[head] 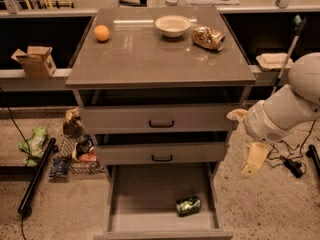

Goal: Pick green can from bottom drawer and place on counter

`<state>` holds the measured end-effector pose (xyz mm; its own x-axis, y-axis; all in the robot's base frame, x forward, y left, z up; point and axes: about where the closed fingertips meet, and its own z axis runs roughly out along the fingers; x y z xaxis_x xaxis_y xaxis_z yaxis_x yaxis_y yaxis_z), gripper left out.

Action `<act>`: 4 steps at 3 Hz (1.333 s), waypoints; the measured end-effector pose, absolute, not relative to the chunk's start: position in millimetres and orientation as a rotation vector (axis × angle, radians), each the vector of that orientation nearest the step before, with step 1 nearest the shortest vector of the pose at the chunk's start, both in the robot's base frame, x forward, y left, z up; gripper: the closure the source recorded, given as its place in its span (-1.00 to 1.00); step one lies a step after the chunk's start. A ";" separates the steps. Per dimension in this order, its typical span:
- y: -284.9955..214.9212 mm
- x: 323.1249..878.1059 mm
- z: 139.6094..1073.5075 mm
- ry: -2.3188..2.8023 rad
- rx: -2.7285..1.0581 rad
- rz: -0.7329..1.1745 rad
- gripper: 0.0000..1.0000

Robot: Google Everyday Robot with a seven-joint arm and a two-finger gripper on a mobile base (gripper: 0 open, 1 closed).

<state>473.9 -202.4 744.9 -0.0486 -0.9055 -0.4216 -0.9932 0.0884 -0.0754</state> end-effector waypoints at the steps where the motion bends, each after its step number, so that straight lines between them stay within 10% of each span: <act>1: -197.1 482.4 680.7 1.952 -1.948 0.345 -1.00; 4: -166.7 500.9 527.6 1.861 -2.012 0.467 -1.00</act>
Offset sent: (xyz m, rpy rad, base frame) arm 0.0402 0.0270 -0.2352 0.0248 0.0017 0.1779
